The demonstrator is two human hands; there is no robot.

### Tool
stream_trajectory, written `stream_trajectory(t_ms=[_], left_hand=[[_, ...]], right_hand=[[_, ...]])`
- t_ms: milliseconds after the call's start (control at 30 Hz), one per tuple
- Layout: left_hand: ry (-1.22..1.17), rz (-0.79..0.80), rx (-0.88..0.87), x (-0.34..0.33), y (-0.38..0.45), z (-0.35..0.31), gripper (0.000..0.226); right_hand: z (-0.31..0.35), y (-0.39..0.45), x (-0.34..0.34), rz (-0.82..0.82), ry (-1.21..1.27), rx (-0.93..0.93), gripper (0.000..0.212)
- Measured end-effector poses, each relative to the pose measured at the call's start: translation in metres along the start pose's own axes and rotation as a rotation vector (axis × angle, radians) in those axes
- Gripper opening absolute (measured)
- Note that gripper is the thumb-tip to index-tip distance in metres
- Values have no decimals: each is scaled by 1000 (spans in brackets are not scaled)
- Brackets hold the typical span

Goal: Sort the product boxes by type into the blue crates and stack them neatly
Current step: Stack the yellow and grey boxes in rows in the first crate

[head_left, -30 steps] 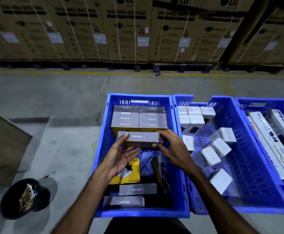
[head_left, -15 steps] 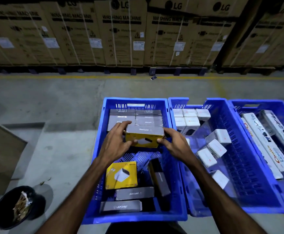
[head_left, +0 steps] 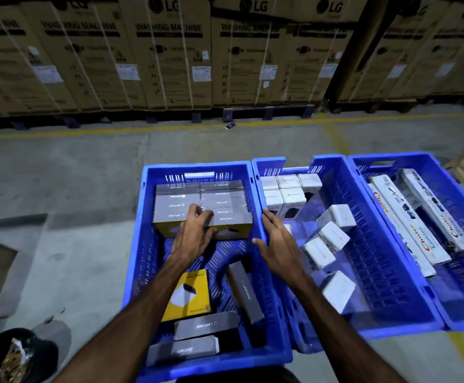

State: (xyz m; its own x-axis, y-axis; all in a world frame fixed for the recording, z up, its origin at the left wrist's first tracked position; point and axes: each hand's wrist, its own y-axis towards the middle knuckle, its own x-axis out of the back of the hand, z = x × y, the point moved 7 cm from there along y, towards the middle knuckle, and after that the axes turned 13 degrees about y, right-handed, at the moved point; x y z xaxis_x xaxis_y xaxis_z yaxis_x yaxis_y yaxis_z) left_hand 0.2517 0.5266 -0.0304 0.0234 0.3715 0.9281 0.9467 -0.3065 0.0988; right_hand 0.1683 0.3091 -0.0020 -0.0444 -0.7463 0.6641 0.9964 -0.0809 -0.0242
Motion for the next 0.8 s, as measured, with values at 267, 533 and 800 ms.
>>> stream_trajectory(t_ms=[267, 533, 800], left_hand=[[75, 20, 84, -19, 0, 3, 43], [-144, -121, 361, -32, -22, 13, 51], [-128, -134, 144, -5, -58, -3, 47]], right_hand=[[-4, -11, -15, -28, 40, 1, 69], [-6, -11, -15, -58, 73, 24, 64], [-10, -12, -10, -58, 153, 39, 61]])
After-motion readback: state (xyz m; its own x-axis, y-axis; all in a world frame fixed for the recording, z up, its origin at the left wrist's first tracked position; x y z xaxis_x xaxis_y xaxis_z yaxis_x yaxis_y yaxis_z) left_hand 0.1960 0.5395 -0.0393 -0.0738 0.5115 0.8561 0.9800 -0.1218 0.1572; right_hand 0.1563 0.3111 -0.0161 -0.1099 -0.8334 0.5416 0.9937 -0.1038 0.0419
